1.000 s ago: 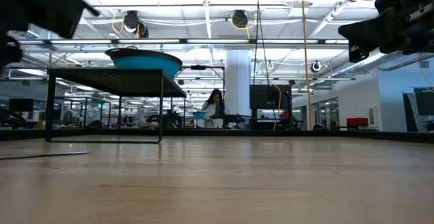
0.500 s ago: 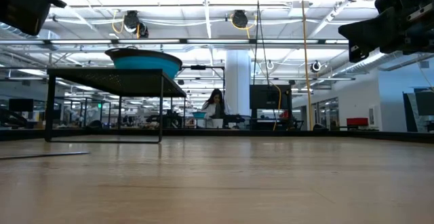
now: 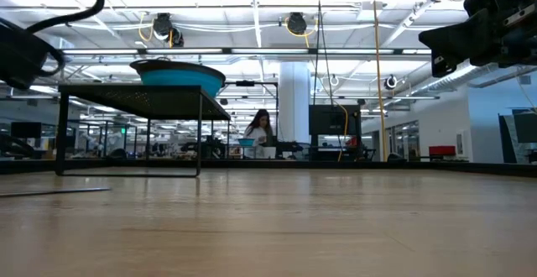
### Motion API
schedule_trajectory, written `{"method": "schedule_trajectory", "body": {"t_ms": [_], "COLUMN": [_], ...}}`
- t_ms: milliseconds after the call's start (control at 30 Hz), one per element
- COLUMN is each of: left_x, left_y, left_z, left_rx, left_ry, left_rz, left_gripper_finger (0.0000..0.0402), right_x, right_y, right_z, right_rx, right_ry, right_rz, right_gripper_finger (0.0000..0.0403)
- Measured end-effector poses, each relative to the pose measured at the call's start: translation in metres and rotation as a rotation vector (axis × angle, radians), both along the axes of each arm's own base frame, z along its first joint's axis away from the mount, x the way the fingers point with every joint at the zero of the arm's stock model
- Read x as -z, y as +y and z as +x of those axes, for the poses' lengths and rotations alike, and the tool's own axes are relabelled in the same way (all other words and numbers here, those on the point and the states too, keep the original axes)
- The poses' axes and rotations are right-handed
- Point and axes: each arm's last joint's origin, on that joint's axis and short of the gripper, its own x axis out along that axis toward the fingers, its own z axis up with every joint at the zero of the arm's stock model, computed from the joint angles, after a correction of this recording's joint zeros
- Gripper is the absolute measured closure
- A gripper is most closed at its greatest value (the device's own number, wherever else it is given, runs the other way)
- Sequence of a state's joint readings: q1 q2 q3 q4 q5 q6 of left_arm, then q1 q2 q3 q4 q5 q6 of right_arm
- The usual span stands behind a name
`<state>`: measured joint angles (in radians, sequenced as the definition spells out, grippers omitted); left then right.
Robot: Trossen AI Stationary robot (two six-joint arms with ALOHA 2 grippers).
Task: Pick & Place Fruit
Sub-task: Put the white blue table knife on the shelf
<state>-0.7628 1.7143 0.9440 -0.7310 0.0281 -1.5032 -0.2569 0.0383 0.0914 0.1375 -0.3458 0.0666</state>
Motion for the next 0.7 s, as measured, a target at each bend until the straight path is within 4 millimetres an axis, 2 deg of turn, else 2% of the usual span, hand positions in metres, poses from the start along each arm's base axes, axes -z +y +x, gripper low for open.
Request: {"method": "schedule_trajectory", "body": {"t_ms": [133, 367, 700], "left_x": [0.0079, 0.0094, 0.0105], "left_y": [-0.0026, -0.0032, -0.0071], "left_z": [0.0026, 0.0036, 0.0042], "left_rx": [0.011, 0.014, 0.025], "left_ry": [0.011, -0.003, -0.064], "left_rz": [0.002, 0.007, 0.029], "left_gripper_finger": [0.0186, 0.0197, 0.0311], "right_x": [-0.0001, -0.0007, -0.0007], "right_y": [0.0, 0.0, 0.0001], "right_z": [0.0, -0.0001, -0.0001], "right_rx": [0.0, -0.004, -0.004], "right_ry": [0.0, -0.005, -0.005], "right_rz": [0.0, 0.024, 0.024], "right_gripper_finger": [0.0403, 0.0403, 0.0403]}}
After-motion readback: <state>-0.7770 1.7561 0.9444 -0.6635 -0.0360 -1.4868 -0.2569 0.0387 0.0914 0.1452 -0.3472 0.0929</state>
